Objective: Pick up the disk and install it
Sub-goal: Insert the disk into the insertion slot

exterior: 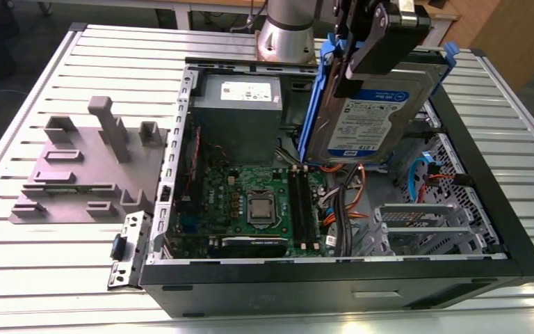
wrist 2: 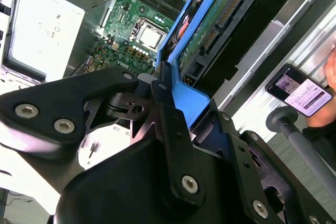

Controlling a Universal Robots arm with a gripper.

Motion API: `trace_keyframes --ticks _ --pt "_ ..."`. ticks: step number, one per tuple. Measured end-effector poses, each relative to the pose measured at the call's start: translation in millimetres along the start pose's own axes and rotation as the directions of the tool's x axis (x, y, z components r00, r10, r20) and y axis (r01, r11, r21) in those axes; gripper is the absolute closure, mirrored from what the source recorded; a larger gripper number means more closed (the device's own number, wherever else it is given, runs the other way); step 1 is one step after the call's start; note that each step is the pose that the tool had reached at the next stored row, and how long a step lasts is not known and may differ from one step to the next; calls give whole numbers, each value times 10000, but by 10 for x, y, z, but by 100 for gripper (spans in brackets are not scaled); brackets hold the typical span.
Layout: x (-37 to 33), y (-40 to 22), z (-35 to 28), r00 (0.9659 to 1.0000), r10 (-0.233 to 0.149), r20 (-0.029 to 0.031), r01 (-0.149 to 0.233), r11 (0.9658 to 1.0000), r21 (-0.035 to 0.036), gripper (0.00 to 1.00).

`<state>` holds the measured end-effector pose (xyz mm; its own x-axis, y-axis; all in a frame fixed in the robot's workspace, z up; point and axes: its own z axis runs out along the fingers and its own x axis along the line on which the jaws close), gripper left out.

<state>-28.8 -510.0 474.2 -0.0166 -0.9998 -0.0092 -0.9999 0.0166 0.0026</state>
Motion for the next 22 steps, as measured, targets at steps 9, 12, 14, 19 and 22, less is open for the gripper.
trace_keyframes --ticks 9,12,14,19,22 --pt "5 -5 0 10000 0 0 0 10000 0 64" --pt "5 -5 1 10000 0 1 0 10000 0 64" --pt "5 -5 1 10000 0 0 0 10000 0 64" --pt "55 -7 2 10000 -1 0 1 10000 0 64" --pt "146 -8 7 10000 0 1 0 10000 0 64"
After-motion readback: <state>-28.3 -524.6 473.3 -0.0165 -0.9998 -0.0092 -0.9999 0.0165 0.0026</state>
